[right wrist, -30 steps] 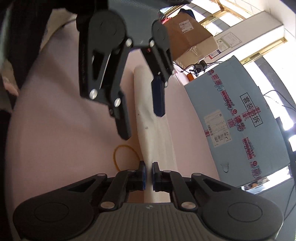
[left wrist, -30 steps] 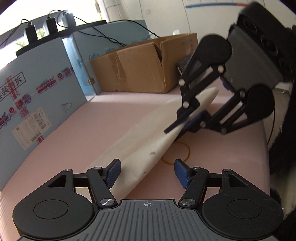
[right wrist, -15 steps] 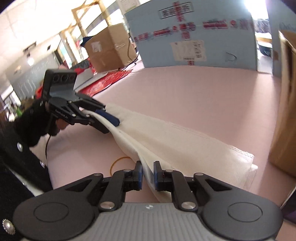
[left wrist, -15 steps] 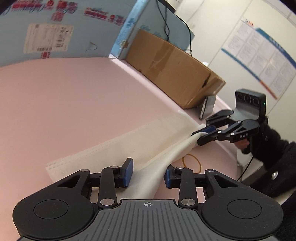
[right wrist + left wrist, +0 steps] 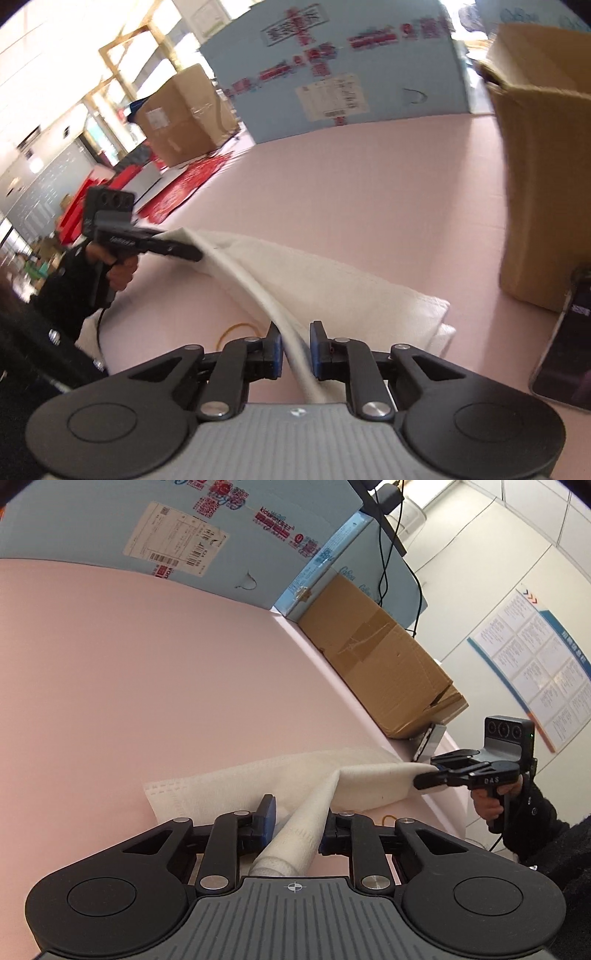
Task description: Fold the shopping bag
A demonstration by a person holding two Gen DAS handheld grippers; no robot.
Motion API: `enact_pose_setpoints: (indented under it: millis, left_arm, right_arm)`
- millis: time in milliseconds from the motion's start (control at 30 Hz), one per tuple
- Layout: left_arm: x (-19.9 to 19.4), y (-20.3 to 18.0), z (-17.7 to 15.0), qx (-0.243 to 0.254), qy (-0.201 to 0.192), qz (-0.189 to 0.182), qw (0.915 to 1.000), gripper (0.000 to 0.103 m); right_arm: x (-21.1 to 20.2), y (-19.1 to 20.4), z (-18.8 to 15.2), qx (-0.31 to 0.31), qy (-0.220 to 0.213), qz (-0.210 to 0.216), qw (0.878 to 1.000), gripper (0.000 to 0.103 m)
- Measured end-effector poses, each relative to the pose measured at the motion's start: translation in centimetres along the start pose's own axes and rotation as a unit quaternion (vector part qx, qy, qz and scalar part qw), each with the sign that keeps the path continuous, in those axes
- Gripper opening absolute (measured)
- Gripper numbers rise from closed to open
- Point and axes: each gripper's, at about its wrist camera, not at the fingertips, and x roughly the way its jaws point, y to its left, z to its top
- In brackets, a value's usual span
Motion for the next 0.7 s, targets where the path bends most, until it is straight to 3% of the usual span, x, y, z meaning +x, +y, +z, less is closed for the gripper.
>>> enact_pose_setpoints:
  millis: [67,200,333,467,600,700]
  left_arm:
    - [-0.2,0.1,0.1,-0.002,-0.004,0.005,1.0000,0.020]
    - [-1.0,0.8,-0.1,-0.018,-0.019,0.015,0.9995,0.020]
    - [-1.2,0.9,-0.4,-0.024,-0.029,0.024,0.9990,0.018]
    - [-1.4,0.4,-0.7,-0.011,-0.039,0.048,0.9981,0.017]
    - [-1.8,0.0,-1.2,-0.004,-0.051,0.068,0.9964,0.017]
    - [-2.3,-0.9,-1.5,0.020,-0.059,0.107,0.9923,0.018]
  right_arm:
    - [0.0,-1.3,0.2,0.062,-0.012,-0.016,0.998,0.018]
    - [0.1,-1.3,0.4,0.085,-0.037,-0.067,0.993,0.020]
    - [0.7,0.4,0.5,0.035,-0.062,-0.140,0.988,0.023]
    - [2.4,2.3,0.5,-0.026,-0.056,-0.224,0.973,0.028]
    - [3.5,3.2,0.6,-0.056,-0.060,-0.272,0.959,0.030]
    - [4.9,4.1,-0.1,-0.120,-0.055,-0.339,0.932,0.035]
